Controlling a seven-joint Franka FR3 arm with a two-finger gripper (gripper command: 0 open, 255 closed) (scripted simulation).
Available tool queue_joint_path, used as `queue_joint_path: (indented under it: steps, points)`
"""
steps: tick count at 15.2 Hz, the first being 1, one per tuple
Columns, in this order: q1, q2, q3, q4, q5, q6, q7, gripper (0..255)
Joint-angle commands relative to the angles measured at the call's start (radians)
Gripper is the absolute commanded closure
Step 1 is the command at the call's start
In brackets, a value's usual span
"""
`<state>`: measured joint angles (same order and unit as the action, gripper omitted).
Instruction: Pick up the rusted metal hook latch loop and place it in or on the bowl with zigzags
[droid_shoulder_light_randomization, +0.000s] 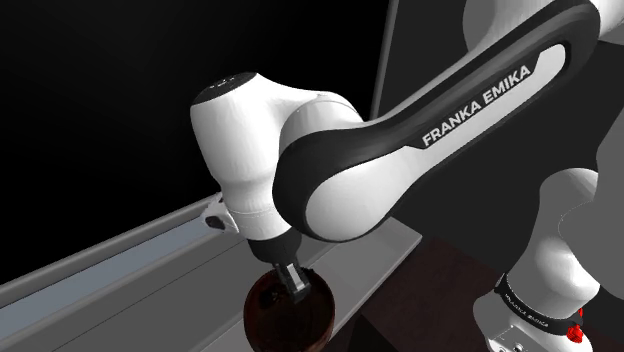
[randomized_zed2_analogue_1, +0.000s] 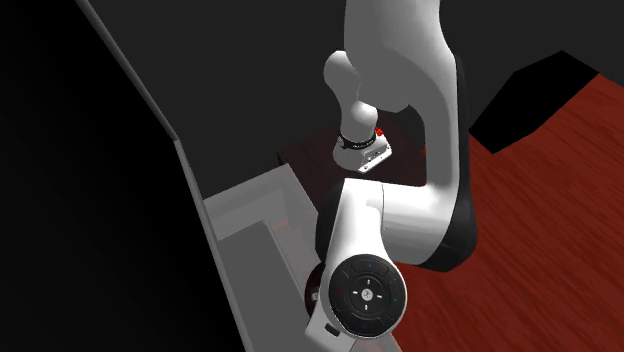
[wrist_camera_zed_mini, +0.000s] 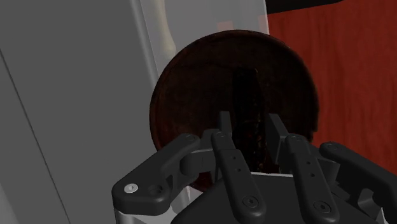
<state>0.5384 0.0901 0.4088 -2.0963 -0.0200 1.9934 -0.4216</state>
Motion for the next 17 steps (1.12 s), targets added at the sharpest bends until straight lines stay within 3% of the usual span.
queue_joint_path:
  steps: [1,11,12,17]
  points:
    - [0.002,0.015,0.0,-0.011,-0.007,0.025,0.006,255]
    - [0.003,0.032,-0.001,-0.024,-0.014,0.054,0.012,255]
    - [0.003,0.032,-0.001,-0.024,-0.014,0.054,0.012,0]
    - [0.003,0.032,-0.001,-0.024,-0.014,0.054,0.011,0]
